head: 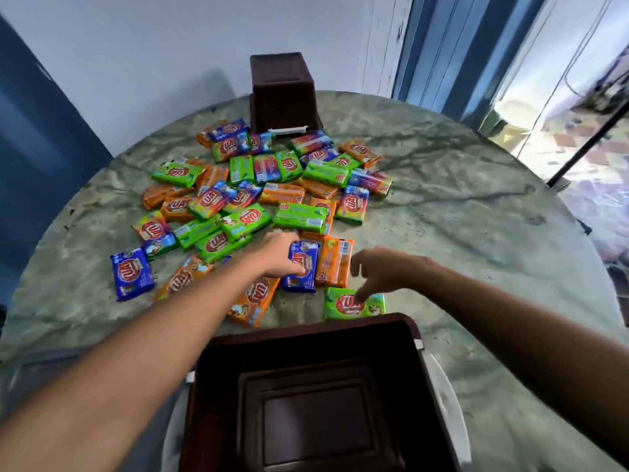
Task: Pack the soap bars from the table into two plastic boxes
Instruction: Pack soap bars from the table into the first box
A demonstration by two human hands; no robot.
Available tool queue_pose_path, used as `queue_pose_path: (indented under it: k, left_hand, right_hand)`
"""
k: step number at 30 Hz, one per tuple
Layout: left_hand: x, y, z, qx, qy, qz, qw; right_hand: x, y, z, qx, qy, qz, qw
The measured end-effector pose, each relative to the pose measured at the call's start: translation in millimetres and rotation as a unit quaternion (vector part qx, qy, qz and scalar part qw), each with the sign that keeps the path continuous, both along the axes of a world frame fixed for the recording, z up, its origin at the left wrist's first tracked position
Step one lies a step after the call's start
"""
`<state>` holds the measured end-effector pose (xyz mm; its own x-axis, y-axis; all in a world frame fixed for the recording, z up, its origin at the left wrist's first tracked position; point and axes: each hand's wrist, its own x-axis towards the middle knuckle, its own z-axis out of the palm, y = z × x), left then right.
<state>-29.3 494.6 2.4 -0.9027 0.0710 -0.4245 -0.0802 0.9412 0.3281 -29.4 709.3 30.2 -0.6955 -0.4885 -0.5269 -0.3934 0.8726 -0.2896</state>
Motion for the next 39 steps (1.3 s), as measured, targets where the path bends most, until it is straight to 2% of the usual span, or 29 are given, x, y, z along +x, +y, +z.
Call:
queue_pose_path:
  k: [2,6,13,16,19,22,26,28,30,32,35,39]
  left_hand:
    - [-8,10,-20,0.003,-0.021,-0.006,1.000]
    - [-14,24,-49,-0.047,-0.034,0.024,0.998]
    - [-26,48,-41,-0.061,-0.059,0.130,0.988]
    - [-22,47,-30,-0.009,-0.058,0.148,0.987]
    - [-10,35,6,0.042,-0.030,0.157,0.986]
    - [16,18,55,0.091,0.015,0.116,0.989]
    - [87,-3,109,0.157,0.073,0.044,0.984]
    - [129,-9,120,0.128,0.130,0.000,0.983]
    - [167,-11,119,0.058,0.168,-0.053,0.983]
    - [196,-12,107,-0.001,0.162,-0.113,0.980]
    - [217,-4,75,-0.027,0.111,-0.167,0.979]
    - [217,2,25,-0.075,0.107,-0.253,0.959]
  right_hand:
    - [0,-6,-14,0.026,-0.015,0.063,0.998]
    - [3,-13,-47,0.085,0.070,0.136,0.985]
    - [-2,5,-60,0.056,0.120,0.175,0.976]
    - [-9,20,-53,0.076,0.131,0.196,0.969]
    - [-16,36,-33,0.092,0.160,0.198,0.963]
    - [-19,43,9,0.063,0.211,0.165,0.961]
    - [11,29,83,-0.002,0.240,0.145,0.960]
    - [43,23,112,-0.015,0.235,0.179,0.955]
    - [82,21,128,-0.016,0.200,0.208,0.957]
    - [118,15,124,-0.005,0.165,0.235,0.958]
    - [150,3,91,0.023,0.135,0.255,0.957]
    - [164,-17,34,0.079,0.136,0.257,0.954]
